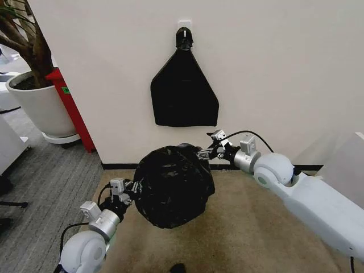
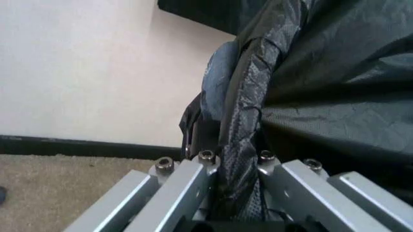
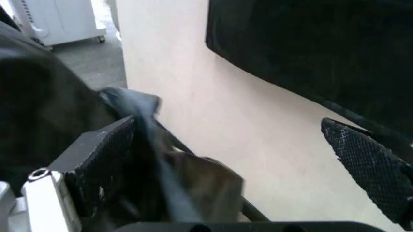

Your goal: Place the garbage bag over the trash bin.

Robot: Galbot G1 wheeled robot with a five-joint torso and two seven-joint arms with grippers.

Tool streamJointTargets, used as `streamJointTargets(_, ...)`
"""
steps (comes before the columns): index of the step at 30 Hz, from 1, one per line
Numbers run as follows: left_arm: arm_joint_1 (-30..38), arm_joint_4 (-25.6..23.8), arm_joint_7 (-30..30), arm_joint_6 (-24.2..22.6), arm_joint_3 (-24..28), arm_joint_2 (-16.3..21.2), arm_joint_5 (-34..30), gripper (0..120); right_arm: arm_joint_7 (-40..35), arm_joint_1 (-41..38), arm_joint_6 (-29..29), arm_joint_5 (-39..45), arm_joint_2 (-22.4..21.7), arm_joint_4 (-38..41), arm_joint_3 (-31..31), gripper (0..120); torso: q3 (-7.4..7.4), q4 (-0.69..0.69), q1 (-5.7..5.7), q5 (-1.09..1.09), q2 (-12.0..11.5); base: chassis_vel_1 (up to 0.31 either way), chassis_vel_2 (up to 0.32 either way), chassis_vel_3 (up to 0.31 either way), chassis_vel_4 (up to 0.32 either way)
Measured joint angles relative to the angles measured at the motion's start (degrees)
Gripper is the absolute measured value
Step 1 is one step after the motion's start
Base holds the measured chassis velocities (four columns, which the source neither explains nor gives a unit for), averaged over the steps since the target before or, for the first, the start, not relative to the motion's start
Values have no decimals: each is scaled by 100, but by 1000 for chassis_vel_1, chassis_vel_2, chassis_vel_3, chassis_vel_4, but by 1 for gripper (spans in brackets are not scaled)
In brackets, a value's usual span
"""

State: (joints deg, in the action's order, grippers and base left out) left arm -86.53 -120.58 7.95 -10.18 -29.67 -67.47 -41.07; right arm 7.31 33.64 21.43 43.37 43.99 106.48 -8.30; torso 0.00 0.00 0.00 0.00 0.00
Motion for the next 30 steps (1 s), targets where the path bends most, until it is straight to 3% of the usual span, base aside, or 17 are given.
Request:
streamJointTargets(10,-334,-381,147,63,-76,-108,123,1,113,-133,-89,-104,66,-651,1,100,0,0,0,0,0,0,0,0,0)
streamJointTargets(14,-600,-796,205,105,-83,-218,179,1,246,-334,-219,-264,283,-1519,-48,100,0,0,0,0,0,0,0,0,0)
streamJointTargets(18,-669,-1010,206,105,-121,-242,179,1,282,-353,-285,-333,421,-1887,-65,100,0,0,0,0,0,0,0,0,0)
streamJointTargets(24,-581,-863,155,108,-154,-232,143,1,256,-288,-289,-296,396,-1659,28,100,0,0,0,-1,0,0,0,0,0)
streamJointTargets(30,-368,-356,79,137,-107,-253,125,1,102,-304,-213,11,176,-1014,42,100,0,0,0,-2,0,0,0,0,0)
